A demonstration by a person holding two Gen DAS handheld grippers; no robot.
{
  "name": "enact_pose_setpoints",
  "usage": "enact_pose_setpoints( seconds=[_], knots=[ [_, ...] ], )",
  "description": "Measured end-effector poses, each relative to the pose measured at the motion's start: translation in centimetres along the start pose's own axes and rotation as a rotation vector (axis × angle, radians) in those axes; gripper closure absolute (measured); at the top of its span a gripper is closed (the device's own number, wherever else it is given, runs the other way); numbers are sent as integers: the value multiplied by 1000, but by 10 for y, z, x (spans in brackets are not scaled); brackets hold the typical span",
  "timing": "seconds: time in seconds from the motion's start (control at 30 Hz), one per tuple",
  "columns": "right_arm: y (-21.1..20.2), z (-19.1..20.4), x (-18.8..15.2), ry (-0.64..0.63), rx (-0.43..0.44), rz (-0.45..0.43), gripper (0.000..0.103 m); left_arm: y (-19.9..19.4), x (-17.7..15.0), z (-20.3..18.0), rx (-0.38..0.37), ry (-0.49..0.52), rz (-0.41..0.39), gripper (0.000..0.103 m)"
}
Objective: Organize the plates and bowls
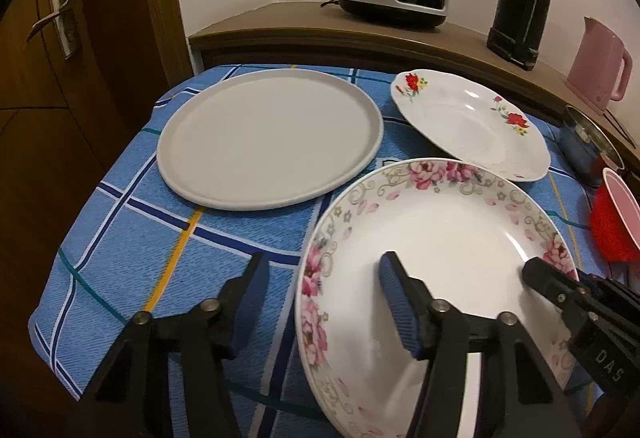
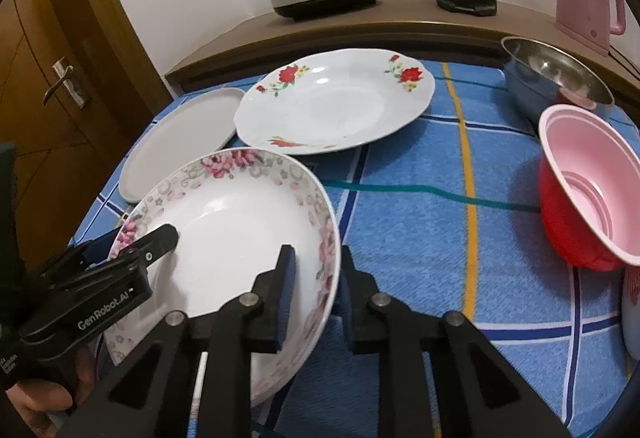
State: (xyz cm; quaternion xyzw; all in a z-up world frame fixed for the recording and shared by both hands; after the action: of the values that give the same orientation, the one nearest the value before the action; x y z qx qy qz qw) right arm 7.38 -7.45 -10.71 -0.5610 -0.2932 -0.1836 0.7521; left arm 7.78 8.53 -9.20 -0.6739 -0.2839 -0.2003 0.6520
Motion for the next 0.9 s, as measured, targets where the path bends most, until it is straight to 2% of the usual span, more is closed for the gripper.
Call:
enact_pose_setpoints(
  seconds=[0.3,0.37,0.5,0.9],
  knots=[
    [0,1,0,-10,1,-6,84,0,1,-5,4,16,-3,50],
    [0,1,0,-13,6,-6,84,0,1,-8,-16,18,-4,59],
    [2,-2,0,2,35,-6,84,0,1,-8,-22,19,-14,61],
    [-2,6,1,-24,35,-2,84,-5,2,-1,-38,-11,-11,63]
  ],
)
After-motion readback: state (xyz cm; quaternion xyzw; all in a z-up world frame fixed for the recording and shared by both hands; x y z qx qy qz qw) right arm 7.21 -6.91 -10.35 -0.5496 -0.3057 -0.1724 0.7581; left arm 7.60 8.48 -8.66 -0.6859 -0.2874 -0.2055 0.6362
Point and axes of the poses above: each gripper's, at about its wrist camera, not at the fingertips, and y roughly the way its jaws point, z to its left, x to its top, the point moved 7 cm from there along y, roughly the way its jaws point, and after that the axes turned 4 degrees about -y, right-handed, at the moved point
